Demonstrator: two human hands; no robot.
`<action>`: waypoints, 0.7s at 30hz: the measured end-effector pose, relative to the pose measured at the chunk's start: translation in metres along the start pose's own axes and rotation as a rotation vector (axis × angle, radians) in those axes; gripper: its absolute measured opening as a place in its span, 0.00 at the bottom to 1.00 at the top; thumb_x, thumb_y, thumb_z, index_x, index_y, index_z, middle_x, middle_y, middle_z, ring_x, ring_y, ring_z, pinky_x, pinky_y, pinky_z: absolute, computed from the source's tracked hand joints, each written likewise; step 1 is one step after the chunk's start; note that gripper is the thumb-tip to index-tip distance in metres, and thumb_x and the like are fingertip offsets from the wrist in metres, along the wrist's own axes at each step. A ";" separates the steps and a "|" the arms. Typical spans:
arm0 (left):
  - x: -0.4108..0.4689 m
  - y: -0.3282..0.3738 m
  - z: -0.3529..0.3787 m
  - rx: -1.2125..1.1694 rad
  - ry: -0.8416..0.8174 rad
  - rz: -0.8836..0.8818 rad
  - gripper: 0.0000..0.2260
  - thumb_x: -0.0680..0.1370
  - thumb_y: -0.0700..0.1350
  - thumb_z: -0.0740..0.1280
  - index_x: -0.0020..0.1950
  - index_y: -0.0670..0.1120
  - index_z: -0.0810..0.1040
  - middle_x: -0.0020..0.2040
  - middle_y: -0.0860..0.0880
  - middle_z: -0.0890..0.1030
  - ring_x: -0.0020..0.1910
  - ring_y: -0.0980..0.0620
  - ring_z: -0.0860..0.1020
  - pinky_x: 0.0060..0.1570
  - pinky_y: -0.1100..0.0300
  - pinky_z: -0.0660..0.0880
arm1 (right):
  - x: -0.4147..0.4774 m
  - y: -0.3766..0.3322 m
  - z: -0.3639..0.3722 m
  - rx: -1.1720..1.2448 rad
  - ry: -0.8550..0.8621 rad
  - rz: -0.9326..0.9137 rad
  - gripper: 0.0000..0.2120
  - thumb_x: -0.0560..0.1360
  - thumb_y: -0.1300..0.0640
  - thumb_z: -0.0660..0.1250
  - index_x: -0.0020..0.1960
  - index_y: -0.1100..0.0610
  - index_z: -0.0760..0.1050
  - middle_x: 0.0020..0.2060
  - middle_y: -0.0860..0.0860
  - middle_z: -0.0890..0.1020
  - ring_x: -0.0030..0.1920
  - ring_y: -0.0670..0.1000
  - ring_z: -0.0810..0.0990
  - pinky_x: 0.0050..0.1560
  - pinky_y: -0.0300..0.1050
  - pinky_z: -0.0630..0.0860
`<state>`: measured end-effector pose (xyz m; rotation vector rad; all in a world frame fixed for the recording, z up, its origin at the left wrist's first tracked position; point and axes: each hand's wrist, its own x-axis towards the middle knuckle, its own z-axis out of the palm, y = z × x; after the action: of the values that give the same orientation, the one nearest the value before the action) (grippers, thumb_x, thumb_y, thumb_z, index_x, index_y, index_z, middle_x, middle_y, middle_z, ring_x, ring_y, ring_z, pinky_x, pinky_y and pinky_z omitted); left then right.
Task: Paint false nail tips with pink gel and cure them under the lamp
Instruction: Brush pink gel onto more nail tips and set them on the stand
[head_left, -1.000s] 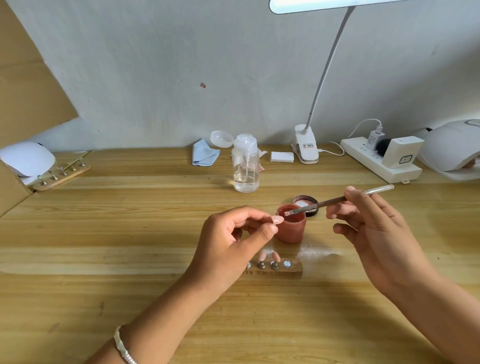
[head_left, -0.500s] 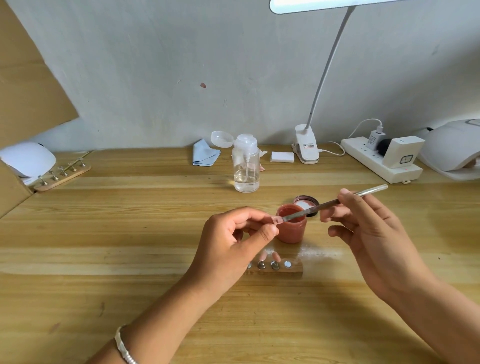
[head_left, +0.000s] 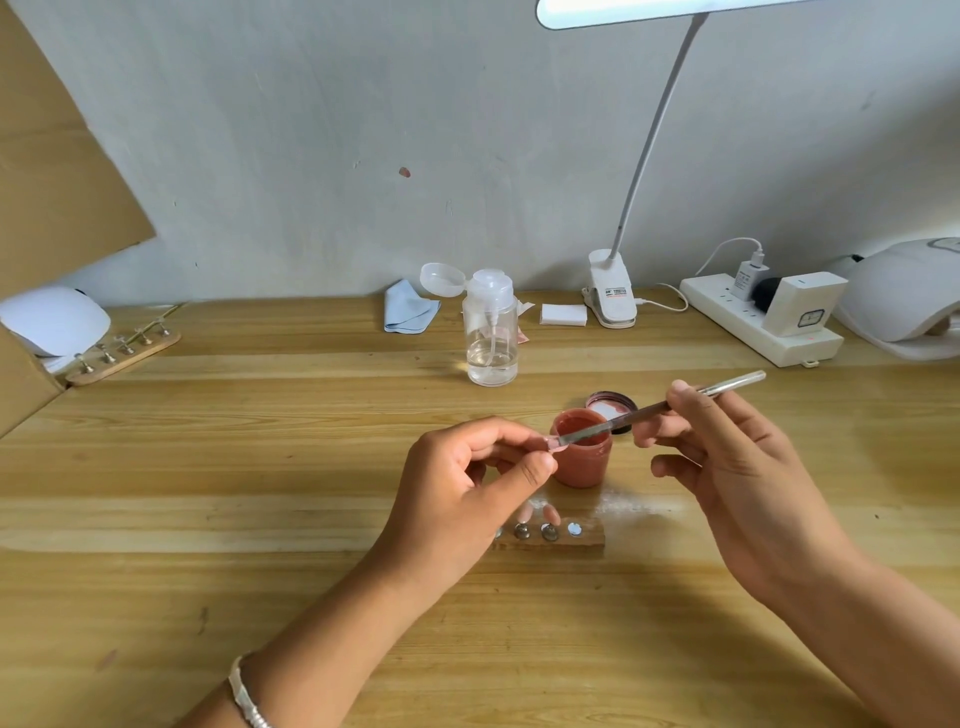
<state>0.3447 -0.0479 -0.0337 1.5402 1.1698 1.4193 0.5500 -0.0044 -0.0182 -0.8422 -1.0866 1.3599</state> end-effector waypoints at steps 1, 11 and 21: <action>0.000 0.000 0.000 -0.001 0.002 0.004 0.04 0.76 0.38 0.74 0.46 0.47 0.85 0.42 0.46 0.86 0.28 0.50 0.79 0.29 0.66 0.73 | 0.001 -0.001 -0.001 -0.010 0.018 -0.004 0.07 0.73 0.50 0.70 0.40 0.51 0.79 0.35 0.54 0.84 0.38 0.48 0.81 0.35 0.39 0.75; 0.000 0.000 0.000 0.042 0.010 0.047 0.05 0.75 0.37 0.74 0.46 0.47 0.85 0.40 0.47 0.85 0.28 0.56 0.78 0.28 0.70 0.71 | 0.000 -0.001 -0.001 -0.007 0.015 0.028 0.07 0.72 0.49 0.70 0.38 0.51 0.81 0.35 0.54 0.83 0.37 0.48 0.81 0.36 0.41 0.75; 0.000 0.001 0.000 0.097 0.013 0.084 0.04 0.75 0.37 0.74 0.47 0.46 0.86 0.40 0.49 0.85 0.30 0.58 0.79 0.30 0.73 0.71 | 0.004 -0.003 -0.007 -0.024 0.110 0.049 0.07 0.77 0.52 0.69 0.42 0.53 0.76 0.34 0.53 0.84 0.36 0.47 0.81 0.40 0.45 0.72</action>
<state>0.3448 -0.0479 -0.0325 1.6668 1.2100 1.4480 0.5573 0.0007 -0.0175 -0.9562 -1.0043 1.3271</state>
